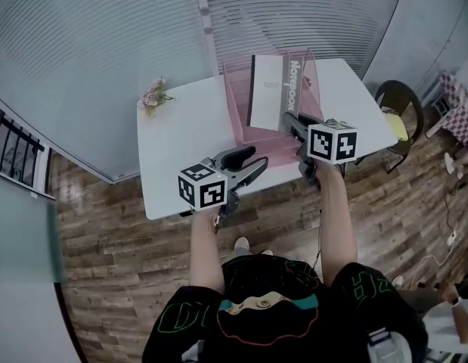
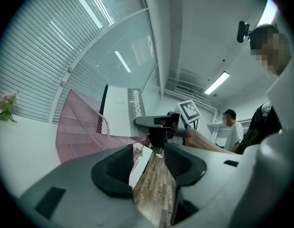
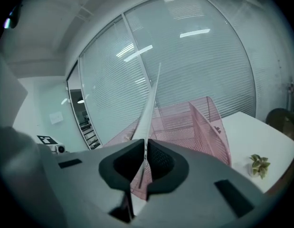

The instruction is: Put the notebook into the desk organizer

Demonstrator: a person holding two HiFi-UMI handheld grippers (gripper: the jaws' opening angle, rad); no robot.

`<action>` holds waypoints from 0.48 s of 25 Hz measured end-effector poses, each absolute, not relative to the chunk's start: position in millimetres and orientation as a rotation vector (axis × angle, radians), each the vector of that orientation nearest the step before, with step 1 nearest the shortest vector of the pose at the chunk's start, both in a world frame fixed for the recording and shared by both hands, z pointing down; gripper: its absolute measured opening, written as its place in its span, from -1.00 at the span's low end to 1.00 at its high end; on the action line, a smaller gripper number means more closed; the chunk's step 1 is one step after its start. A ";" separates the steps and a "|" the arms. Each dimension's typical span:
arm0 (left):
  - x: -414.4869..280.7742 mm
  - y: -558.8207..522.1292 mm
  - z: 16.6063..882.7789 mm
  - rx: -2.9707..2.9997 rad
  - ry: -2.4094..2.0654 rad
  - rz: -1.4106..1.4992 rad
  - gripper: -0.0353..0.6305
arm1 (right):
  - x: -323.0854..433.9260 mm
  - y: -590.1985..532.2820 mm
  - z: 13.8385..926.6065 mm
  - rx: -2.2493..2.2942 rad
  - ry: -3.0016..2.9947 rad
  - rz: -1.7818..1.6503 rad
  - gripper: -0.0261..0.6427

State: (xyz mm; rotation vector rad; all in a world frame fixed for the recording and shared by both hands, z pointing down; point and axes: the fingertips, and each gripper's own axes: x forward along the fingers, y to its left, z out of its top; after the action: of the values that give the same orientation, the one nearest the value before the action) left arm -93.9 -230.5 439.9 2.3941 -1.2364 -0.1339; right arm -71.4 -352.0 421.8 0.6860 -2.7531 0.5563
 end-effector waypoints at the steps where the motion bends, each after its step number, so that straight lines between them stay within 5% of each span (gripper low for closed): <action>1: -93.6 -229.4 441.8 2.404 -1.217 -0.131 -0.31 | -74.0 -354.7 424.4 0.707 -2.731 0.549 -0.85; 12: -64.7 -232.4 447.1 2.509 -0.993 -0.189 -0.43 | -95.2 -376.8 455.6 0.705 -2.386 0.318 -0.63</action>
State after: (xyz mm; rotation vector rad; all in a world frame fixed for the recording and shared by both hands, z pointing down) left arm -64.7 -232.4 447.1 2.5091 -0.9926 -0.1894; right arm -95.2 -376.8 455.6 0.7053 -2.3858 0.3179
